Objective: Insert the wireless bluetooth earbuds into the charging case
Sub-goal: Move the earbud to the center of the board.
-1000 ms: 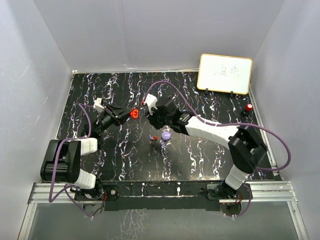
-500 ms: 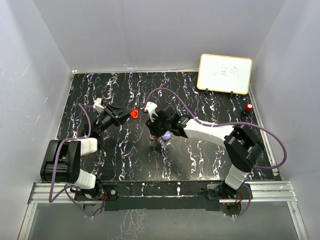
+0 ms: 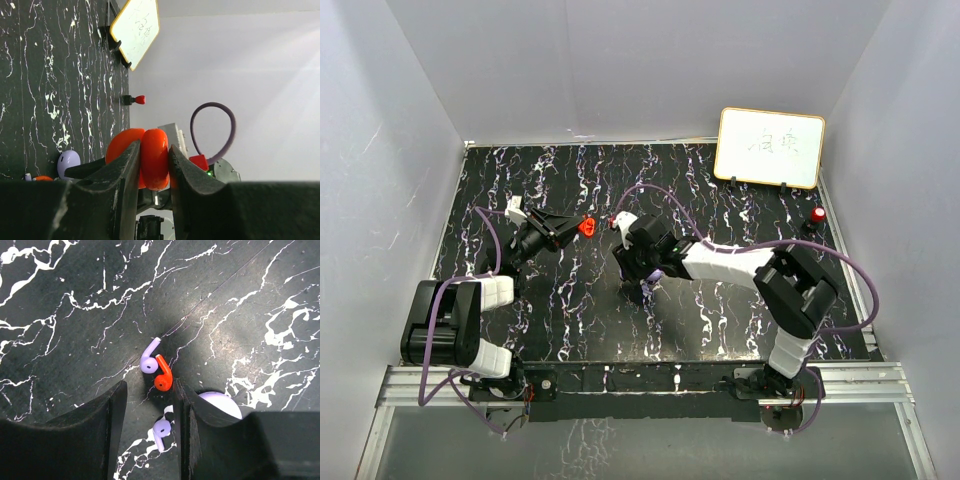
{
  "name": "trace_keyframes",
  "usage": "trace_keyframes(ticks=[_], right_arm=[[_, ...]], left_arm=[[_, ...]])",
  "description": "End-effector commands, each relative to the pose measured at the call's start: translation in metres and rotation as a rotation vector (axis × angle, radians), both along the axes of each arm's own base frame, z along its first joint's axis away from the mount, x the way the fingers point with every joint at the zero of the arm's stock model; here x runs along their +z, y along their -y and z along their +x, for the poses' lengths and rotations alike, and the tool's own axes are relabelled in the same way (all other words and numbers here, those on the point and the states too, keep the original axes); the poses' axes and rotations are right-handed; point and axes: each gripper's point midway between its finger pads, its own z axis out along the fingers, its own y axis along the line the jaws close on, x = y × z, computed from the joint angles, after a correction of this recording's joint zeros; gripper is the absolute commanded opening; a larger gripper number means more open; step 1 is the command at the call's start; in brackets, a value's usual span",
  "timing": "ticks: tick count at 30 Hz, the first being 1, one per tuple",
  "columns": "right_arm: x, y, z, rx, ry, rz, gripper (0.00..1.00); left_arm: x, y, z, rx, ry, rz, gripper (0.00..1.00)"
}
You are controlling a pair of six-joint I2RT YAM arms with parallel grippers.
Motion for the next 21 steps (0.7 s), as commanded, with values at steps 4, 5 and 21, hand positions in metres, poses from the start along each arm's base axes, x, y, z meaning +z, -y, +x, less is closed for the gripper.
trace_keyframes(ticks=[4,5,21], right_arm=[[-0.013,-0.005,0.009,-0.039,0.012,0.007,0.4],[-0.015,-0.005,0.01,-0.042,0.014,0.002,0.4],[-0.031,0.009,0.017,-0.073,0.05,-0.093,0.4]], left_arm=[[0.017,-0.001,-0.003,-0.007,0.064,0.003,0.0],[0.017,-0.002,-0.002,-0.007,0.064,0.003,0.0],[0.016,-0.001,0.002,-0.01,0.059,0.004,0.0]])
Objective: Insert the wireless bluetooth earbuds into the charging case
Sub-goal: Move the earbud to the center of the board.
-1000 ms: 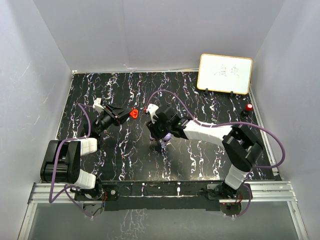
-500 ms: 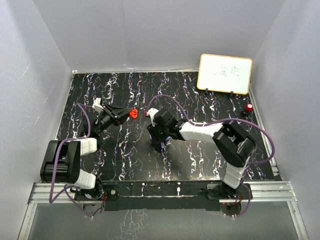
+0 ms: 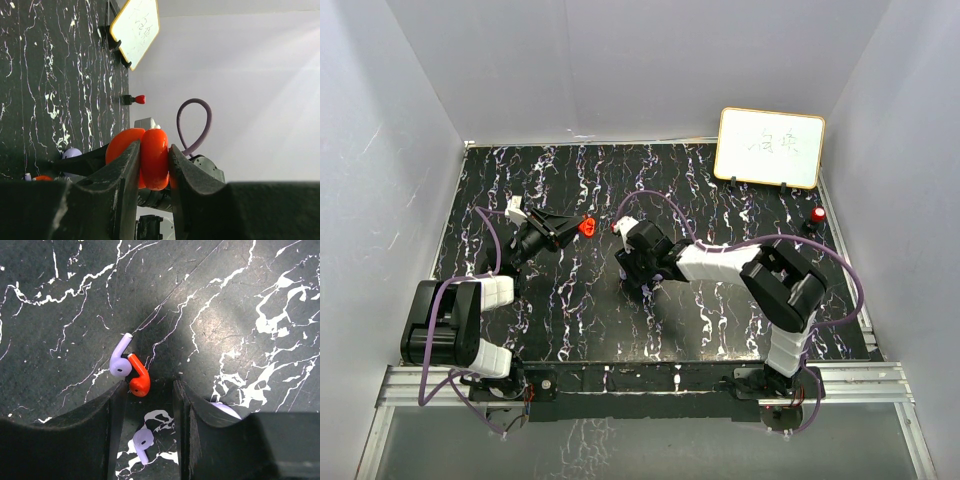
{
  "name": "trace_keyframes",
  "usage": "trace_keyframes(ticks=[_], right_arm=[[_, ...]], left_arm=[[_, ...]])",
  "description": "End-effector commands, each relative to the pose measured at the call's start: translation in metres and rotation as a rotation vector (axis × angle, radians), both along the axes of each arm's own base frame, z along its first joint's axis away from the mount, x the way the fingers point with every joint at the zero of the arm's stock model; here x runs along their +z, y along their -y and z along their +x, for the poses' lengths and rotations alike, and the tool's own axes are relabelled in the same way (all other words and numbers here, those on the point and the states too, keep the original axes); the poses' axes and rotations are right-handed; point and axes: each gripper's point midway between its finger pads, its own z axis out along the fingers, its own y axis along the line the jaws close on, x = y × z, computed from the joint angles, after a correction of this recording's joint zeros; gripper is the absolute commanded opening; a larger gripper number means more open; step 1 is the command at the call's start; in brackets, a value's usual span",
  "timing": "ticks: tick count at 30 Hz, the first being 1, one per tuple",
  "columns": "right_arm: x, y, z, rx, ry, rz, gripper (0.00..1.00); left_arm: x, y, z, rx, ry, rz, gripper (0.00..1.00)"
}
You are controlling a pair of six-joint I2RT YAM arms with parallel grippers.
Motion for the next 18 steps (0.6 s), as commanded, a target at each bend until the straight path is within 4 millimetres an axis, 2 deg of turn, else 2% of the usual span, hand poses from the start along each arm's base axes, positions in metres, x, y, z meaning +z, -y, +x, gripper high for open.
trace_keyframes(ticks=[1,12,18], right_arm=[[0.004,-0.002,0.01,-0.009,0.058,-0.013,0.4],[0.004,0.009,0.031,-0.06,0.138,-0.099,0.4],[0.006,0.008,0.045,-0.08,0.186,-0.12,0.4]], left_arm=[[0.016,-0.001,0.002,-0.011,0.061,0.005,0.0],[0.014,-0.001,0.002,-0.01,0.055,0.005,0.0],[0.013,-0.001,0.003,-0.008,0.053,0.007,0.0]])
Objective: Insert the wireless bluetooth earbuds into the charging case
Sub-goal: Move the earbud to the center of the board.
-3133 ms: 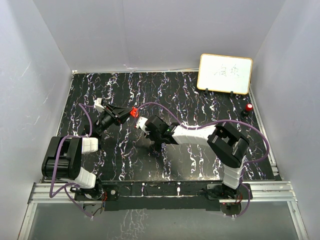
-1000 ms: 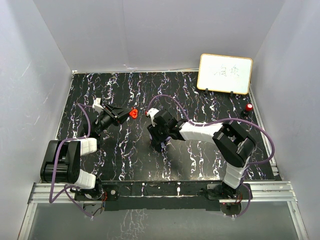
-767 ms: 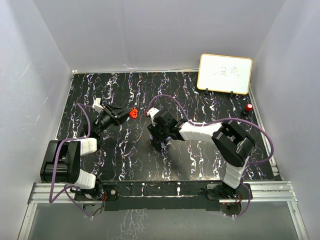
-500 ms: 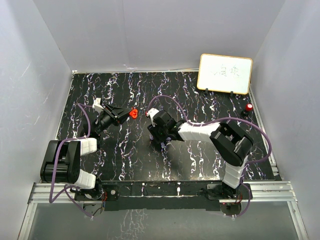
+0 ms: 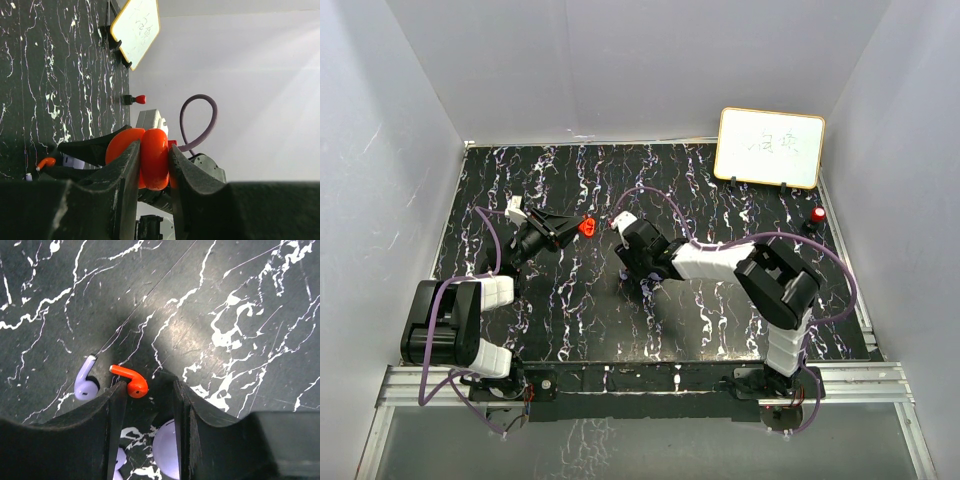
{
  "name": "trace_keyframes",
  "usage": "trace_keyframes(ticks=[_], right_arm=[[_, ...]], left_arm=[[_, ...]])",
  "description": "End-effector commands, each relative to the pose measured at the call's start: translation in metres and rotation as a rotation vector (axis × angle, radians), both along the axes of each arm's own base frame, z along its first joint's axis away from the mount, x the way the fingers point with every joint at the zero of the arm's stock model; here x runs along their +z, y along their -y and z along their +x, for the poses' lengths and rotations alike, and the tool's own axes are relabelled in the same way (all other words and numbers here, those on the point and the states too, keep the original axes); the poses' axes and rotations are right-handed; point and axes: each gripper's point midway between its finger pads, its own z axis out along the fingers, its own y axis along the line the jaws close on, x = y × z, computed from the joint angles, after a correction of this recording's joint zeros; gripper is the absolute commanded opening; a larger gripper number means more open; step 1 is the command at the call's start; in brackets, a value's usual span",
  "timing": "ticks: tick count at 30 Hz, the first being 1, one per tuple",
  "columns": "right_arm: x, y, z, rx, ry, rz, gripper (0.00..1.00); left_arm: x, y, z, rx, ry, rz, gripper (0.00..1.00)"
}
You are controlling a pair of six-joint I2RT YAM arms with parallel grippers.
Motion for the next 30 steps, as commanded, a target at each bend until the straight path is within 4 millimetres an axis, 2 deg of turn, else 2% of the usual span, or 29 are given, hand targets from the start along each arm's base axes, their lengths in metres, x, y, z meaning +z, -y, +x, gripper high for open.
trace_keyframes(ticks=[1,11,23,30], right_arm=[[0.006,-0.002,0.023,-0.029,0.084,-0.04,0.4],[0.017,0.007,0.053,-0.103,0.178,-0.087,0.41],[0.014,0.015,0.076,-0.173,0.176,-0.092,0.41],[0.04,0.011,0.075,-0.165,0.199,-0.021,0.41]], left_arm=[[0.013,-0.001,0.003,-0.009,0.052,0.004,0.0],[0.01,-0.001,0.002,-0.009,0.046,0.002,0.0],[0.01,-0.001,0.001,-0.011,0.047,0.001,0.0],[0.011,-0.002,0.002,-0.01,0.048,0.004,0.0]])
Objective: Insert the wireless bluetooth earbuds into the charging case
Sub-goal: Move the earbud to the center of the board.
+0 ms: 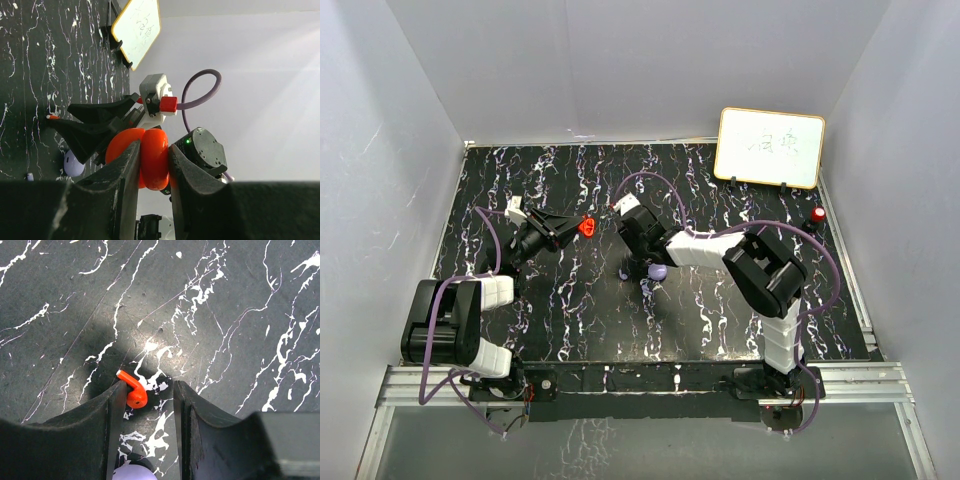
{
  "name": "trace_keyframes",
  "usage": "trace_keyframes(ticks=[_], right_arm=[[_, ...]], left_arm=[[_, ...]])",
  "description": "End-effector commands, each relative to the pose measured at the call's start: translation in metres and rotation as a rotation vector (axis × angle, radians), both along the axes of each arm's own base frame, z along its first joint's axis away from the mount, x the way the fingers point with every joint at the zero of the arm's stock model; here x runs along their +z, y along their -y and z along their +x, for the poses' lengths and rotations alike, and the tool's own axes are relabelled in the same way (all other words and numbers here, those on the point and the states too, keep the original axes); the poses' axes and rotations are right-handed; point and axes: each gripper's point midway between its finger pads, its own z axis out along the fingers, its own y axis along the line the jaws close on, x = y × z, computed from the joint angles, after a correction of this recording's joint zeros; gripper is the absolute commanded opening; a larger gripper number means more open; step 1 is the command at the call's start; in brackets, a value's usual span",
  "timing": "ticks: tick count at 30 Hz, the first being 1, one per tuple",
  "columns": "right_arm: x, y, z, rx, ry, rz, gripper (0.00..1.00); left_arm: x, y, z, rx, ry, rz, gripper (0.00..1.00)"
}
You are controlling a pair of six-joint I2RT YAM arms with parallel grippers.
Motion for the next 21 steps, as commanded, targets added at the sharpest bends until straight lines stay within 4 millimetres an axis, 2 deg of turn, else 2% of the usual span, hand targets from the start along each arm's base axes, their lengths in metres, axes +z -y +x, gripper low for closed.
trace_keyframes(ticks=[1,11,21], right_arm=[[0.037,-0.007,0.009,-0.013,0.064,0.076,0.42],[0.03,-0.009,-0.001,0.004,-0.033,0.172,0.43],[0.028,-0.001,0.0,-0.063,-0.102,0.291,0.43]], left_arm=[[0.013,-0.001,0.002,-0.012,0.054,0.003,0.0],[0.015,-0.001,0.003,-0.014,0.057,0.003,0.0],[0.015,-0.001,0.002,-0.011,0.059,0.003,0.0]])
